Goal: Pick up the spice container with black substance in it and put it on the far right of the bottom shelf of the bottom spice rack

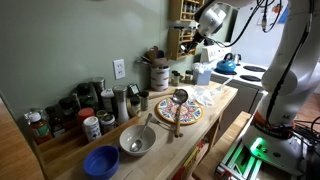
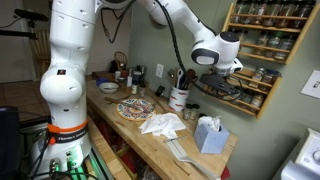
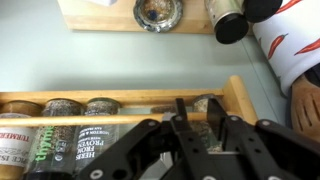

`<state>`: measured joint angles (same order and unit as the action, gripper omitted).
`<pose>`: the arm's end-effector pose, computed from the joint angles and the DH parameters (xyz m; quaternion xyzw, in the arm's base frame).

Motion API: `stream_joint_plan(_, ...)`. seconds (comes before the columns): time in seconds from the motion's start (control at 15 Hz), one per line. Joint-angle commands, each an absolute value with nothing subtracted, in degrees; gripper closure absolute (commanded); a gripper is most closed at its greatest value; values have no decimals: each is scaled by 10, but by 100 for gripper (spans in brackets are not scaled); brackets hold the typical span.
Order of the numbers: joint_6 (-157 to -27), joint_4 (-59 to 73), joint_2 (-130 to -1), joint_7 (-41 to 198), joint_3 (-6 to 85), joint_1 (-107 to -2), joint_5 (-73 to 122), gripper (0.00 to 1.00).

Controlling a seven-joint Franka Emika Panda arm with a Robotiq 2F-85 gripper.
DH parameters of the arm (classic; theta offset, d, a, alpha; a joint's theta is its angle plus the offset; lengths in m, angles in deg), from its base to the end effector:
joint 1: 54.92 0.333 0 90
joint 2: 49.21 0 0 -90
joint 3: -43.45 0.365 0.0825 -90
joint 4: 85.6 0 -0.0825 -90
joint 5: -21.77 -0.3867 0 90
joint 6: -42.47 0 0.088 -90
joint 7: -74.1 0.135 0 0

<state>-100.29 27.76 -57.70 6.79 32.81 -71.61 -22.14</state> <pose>0.5738 -0.2822 0.4572 -0.9454 -0.0800 -0.3115 0.0525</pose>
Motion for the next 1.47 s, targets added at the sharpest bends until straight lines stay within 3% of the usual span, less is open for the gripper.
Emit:
stream_joint_plan(0.0,-957,310,-533,104,322,-716,-185,38)
stream_joint_plan(0.33,-975,321,-497,131,317,-711,-176,1)
stream_joint_plan(1.4,-1054,260,-573,73,330,-707,-291,0)
